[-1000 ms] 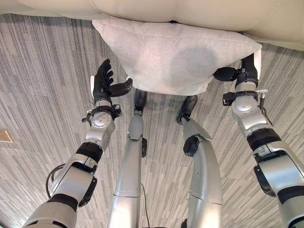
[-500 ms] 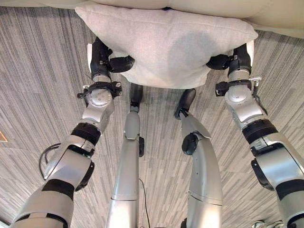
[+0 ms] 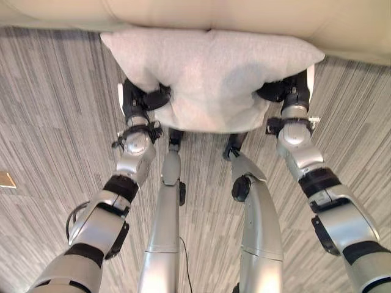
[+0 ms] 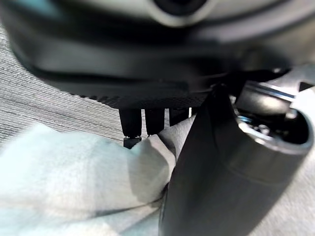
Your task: Pick up all the scattered cushions and arrange them neatly on the sofa.
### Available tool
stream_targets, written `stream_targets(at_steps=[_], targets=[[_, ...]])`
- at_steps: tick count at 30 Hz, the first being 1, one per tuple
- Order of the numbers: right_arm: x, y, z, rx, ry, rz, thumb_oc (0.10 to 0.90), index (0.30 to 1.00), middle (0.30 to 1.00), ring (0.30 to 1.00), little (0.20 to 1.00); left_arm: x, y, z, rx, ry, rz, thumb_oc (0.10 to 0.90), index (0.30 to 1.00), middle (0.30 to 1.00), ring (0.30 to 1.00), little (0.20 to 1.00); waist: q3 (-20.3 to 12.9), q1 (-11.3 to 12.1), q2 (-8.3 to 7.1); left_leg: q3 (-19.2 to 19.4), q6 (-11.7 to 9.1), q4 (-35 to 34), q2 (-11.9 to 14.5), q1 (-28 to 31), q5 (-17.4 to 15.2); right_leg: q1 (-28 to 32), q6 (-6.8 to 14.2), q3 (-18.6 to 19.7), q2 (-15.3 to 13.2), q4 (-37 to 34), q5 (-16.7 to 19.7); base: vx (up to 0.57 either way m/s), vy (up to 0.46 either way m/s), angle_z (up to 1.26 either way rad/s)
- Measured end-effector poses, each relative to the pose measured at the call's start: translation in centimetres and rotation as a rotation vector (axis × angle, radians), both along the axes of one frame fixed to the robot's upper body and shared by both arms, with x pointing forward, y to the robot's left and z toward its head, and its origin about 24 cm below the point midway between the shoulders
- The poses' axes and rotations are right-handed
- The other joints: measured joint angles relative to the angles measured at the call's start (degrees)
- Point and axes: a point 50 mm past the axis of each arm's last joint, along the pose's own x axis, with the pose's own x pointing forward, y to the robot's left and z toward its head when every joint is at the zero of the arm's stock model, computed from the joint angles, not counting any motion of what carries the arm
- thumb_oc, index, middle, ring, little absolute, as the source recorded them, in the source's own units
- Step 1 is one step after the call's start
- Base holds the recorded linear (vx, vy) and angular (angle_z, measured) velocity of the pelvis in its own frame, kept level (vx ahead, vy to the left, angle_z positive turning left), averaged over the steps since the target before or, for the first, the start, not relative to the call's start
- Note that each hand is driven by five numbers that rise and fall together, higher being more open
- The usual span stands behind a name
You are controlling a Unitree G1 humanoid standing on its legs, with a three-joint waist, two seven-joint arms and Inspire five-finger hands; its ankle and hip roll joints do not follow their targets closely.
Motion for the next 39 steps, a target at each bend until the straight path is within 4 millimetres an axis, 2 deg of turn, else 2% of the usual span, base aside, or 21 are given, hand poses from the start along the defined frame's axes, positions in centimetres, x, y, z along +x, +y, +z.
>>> stream_targets(at_steps=[1,3,4,6,8,10,12,14,20,24,28,33,35,36,37,38,39], targets=[[-0.6,-0.1,0.0,0.035,-0.026,0.014,0.4,0.3,0.3,0.3,0.3,-0.5,-0.2,0.3,-0.047,-0.03,-0.015,0.4,0.3,0.3,0.3,0.3,3.25,0.09,0.05,0.0,-0.42,-0.62,-0.1,3.49,1.06,3.28,-0.85,-0.04,-0.17,0.02,0.61,-0.02,-0.059,0.05],[-1.1,0.2,-2.0,0.06,0.013,0.026,0.4,0.3,0.3,0.3,0.3,-1.1,0.1,-1.5,-0.09,0.009,0.002,0.4,0.3,0.3,0.3,0.3,4.22,0.08,-0.04,-0.38,-0.45,-2.08,0.07,8.91,1.1,8.59,-0.83,-0.33,0.01,-1.29,0.54,-0.01,-0.055,0.02],[-1.6,0.7,-3.9,0.07,0.051,0.042,0.4,0.3,0.3,0.3,0.3,-1.6,0.1,-3.2,-0.091,0.048,0.008,0.4,0.3,0.3,0.3,0.3,2.26,0.12,0.08,-0.8,-0.45,-3.22,0.18,11.02,1.28,10.77,-0.62,-0.58,0.15,-2.11,0.43,-0.01,-0.05,0.02],[-3.3,0.4,-5.9,0.088,0.042,0.062,0.4,0.3,0.3,0.3,0.3,-3.1,0.3,-5.1,-0.102,0.056,-0.001,0.4,0.3,0.3,0.3,0.3,-2.01,0.25,0.12,-1.0,-0.25,-4.65,0.07,13.03,1.42,12.44,0.09,-0.79,-0.03,-2.06,-0.02,-0.02,-0.096,0.09],[-4.1,0.2,-6.3,0.108,0.028,0.059,0.4,0.3,0.3,0.3,0.3,-3.8,0.0,-5.1,-0.111,0.034,-0.017,0.4,0.3,0.3,0.3,0.3,-1.23,0.21,0.21,-1.45,-0.6,-5.61,0.02,16.73,2.07,16.23,0.08,-1.74,-0.44,-2.29,-0.43,0.0,-0.087,0.16],[-4.6,0.2,-7.5,0.124,0.055,0.057,0.4,0.3,0.3,0.3,0.3,-4.4,0.0,-6.1,-0.099,0.052,-0.016,0.4,0.3,0.3,0.3,0.3,-1.08,0.25,0.14,-2.39,-0.87,-7.79,0.32,21.47,1.91,20.79,0.63,-2.39,0.17,-3.58,-0.9,-0.07,-0.044,0.11],[-6.4,0.0,-8.8,0.145,0.048,0.076,0.4,0.3,0.3,0.3,0.3,-6.2,0.0,-7.6,-0.125,0.058,-0.029,0.4,0.3,0.3,0.3,0.3,-1.74,0.99,0.23,-2.58,-0.33,-10.41,0.9,27.76,1.64,27.01,0.92,-2.99,0.4,-5.82,-1.26,0.03,-0.101,-0.01],[-7.1,0.2,-9.9,0.144,0.069,0.085,0.4,0.3,0.3,0.3,0.3,-7.1,0.3,-8.8,-0.124,0.081,-0.028,0.4,0.3,0.3,0.3,0.3,-1.75,1.07,0.27,-2.62,-0.09,-11.44,1.14,31.98,1.47,31.17,1.22,-3.11,0.68,-6.58,-1.57,0.06,-0.087,-0.01],[-11.2,-0.7,-14.8,0.123,0.22,0.111,0.4,0.3,0.3,0.3,0.3,-11.0,1.5,-13.7,-0.102,0.223,-0.055,0.4,0.3,0.3,0.3,0.3,-3.42,1.18,1.16,-2.96,0.69,-16.43,2.3,47.63,1.21,48.19,1.87,-4.98,1.84,-13.1,-2.14,0.13,-0.081,0.04],[-13.3,-1.5,-15.5,0.058,0.258,0.138,0.4,0.3,0.3,0.3,0.3,-13.3,2.2,-15.1,-0.081,0.273,-0.089,0.4,0.3,0.3,0.3,0.3,-4.19,1.06,2.02,-3.04,0.63,-19.53,3.11,55.55,1.16,57.67,2.8,-6.38,2.99,-18.65,-1.76,0.18,-0.096,0.08],[-14.0,-1.8,-15.6,0.028,0.266,0.147,0.4,0.3,0.3,0.3,0.3,-14.4,2.4,-15.7,-0.083,0.292,-0.102,0.4,0.3,0.3,0.3,0.3,-6.44,1.12,3.49,-4.15,0.5,-20.86,3.54,59.42,1.06,63.85,3.44,-8.06,4.12,-23.07,-1.07,0.1,-0.097,0.18],[-14.4,-2.2,-15.9,-0.006,0.282,0.142,0.4,0.3,0.3,0.3,0.3,-15.5,1.9,-16.8,-0.12,0.334,-0.096,0.4,0.3,0.3,0.3,0.3,-8.9,2.23,4.31,-4.46,0.09,-20.58,3.53,62.6,0.76,69.85,3.57,-9.95,5.08,-26.42,-1.03,0.08,-0.019,0.25],[-15.1,-3.0,-16.3,-0.008,0.302,0.112,0.4,0.3,0.3,0.3,0.3,-15.7,1.1,-17.3,-0.124,0.353,-0.132,0.4,0.3,0.3,0.3,0.3,-9.92,1.47,4.9,-3.8,0.03,-19.48,2.79,62.05,0.8,72.96,3.55,-13.35,4.43,-28.15,-1.0,0.08,0.052,0.67],[-15.3,-3.3,-16.4,-0.007,0.308,0.099,0.4,0.3,0.3,0.3,0.3,-15.7,0.8,-17.4,-0.125,0.357,-0.143,0.4,0.3,0.3,0.3,0.3,-10.31,1.07,5.3,-3.01,0.09,-19.51,2.8,62.0,0.58,73.76,3.55,-14.7,4.49,-28.58,-1.0,0.07,0.058,0.74],[-15.6,-4.2,-16.6,-0.004,0.319,0.06,0.4,0.3,0.3,0.3,0.3,-15.9,0.3,-17.6,-0.124,0.37,-0.167,0.4,0.3,0.3,0.3,0.3,-11.82,1.45,5.65,0.82,1.85,-19.01,3.55,61.12,-2.07,74.19,3.67,-15.95,4.71,-28.49,-1.47,0.11,0.138,0.65],[-15.7,-4.3,-16.6,-0.007,0.321,0.055,0.4,0.3,0.3,0.3,0.3,-15.9,0.2,-17.7,-0.122,0.377,-0.17,0.4,0.3,0.3,0.3,0.3,-12.42,1.37,5.49,4.71,1.26,-17.45,4.07,59.73,-3.35,74.3,3.77,-16.96,4.43,-28.54,-1.54,0.14,0.186,0.57],[-15.8,-4.3,-16.7,-0.008,0.328,0.054,0.4,0.3,0.3,0.3,0.3,-15.9,0.0,-17.8,-0.12,0.386,-0.177,0.4,0.3,0.3,0.3,0.3,-13.11,1.03,5.49,6.86,1.67,-16.59,4.94,59.02,-3.78,74.25,3.75,-17.51,4.16,-28.45,-1.63,0.15,0.204,0.27]])
